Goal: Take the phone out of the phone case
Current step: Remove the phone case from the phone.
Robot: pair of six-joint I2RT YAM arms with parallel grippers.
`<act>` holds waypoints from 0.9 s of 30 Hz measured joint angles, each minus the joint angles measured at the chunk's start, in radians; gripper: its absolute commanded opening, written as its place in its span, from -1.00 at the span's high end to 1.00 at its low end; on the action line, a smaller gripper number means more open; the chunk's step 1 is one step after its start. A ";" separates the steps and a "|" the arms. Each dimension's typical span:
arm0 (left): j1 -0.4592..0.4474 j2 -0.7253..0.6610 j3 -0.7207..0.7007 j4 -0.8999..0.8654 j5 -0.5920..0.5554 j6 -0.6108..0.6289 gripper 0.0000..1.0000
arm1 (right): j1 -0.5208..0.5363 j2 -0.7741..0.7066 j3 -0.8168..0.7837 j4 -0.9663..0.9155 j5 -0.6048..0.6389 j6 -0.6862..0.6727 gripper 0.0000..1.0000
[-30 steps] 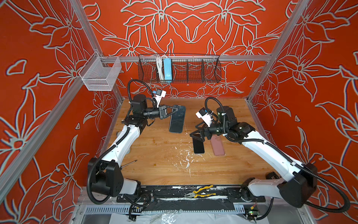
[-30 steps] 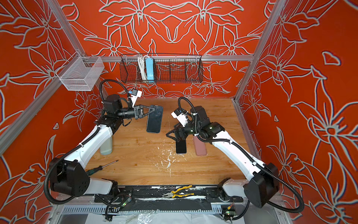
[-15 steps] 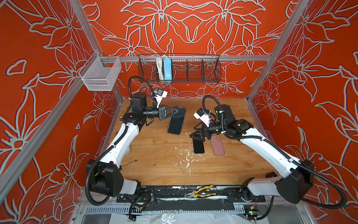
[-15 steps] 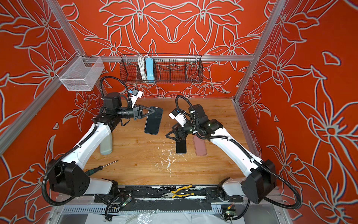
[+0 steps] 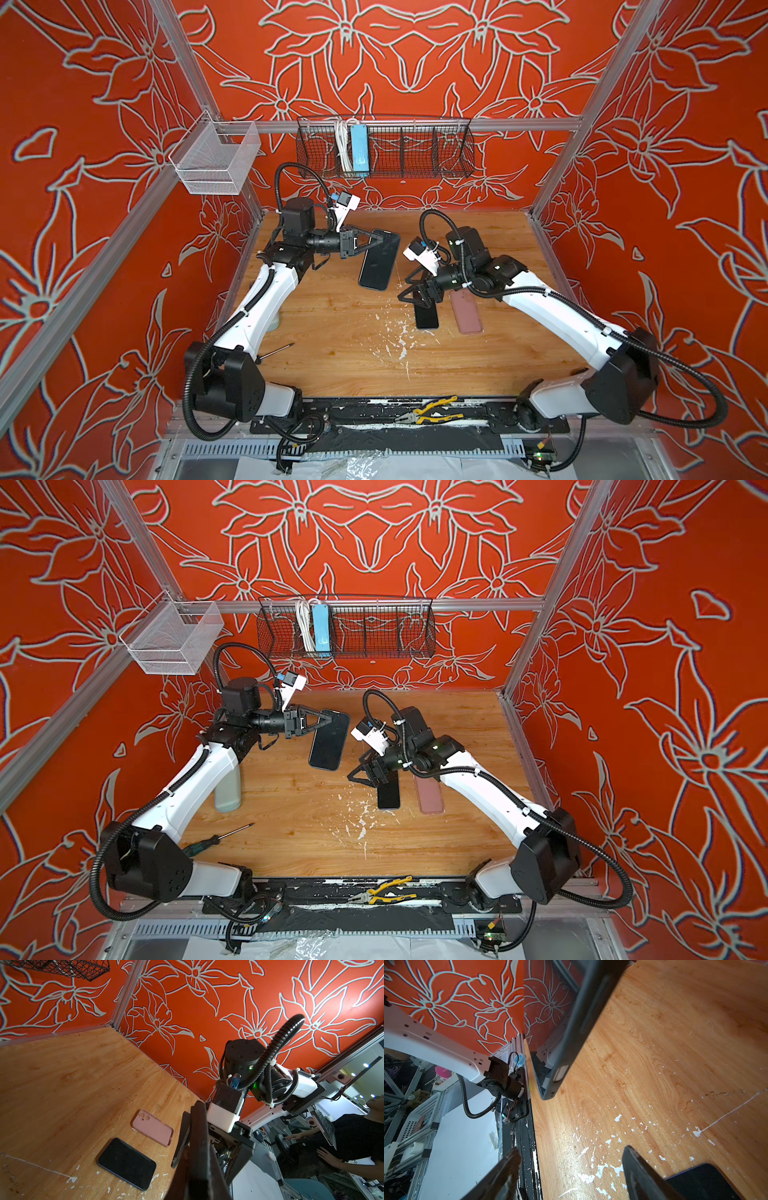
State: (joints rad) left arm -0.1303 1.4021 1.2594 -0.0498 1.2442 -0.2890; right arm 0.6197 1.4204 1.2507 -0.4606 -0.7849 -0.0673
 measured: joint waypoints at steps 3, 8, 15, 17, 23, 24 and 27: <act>-0.001 0.000 0.000 0.010 0.003 -0.003 1.00 | 0.017 0.003 0.015 0.004 0.010 -0.003 -0.52; -0.004 0.000 0.000 0.018 0.010 -0.008 1.00 | 0.042 0.016 0.037 0.005 0.019 -0.012 -0.47; -0.032 0.000 0.000 0.036 0.013 -0.016 1.00 | 0.071 0.052 0.076 0.000 0.022 -0.034 -0.38; -0.041 0.000 0.000 0.039 0.015 -0.018 1.00 | 0.077 0.061 0.085 0.000 0.022 -0.038 -0.34; -0.053 0.002 0.000 0.046 0.022 -0.018 1.00 | 0.095 0.066 0.099 -0.003 0.025 -0.053 -0.15; -0.053 0.005 0.000 0.047 0.025 -0.018 1.00 | 0.096 0.066 0.099 -0.006 0.026 -0.056 -0.08; -0.054 0.013 0.000 0.052 0.031 -0.018 1.00 | 0.102 0.066 0.101 -0.011 0.026 -0.062 0.07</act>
State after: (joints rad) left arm -0.1844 1.4147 1.2591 0.0025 1.2755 -0.3073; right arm 0.7216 1.4868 1.3518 -0.4721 -0.7586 -0.1295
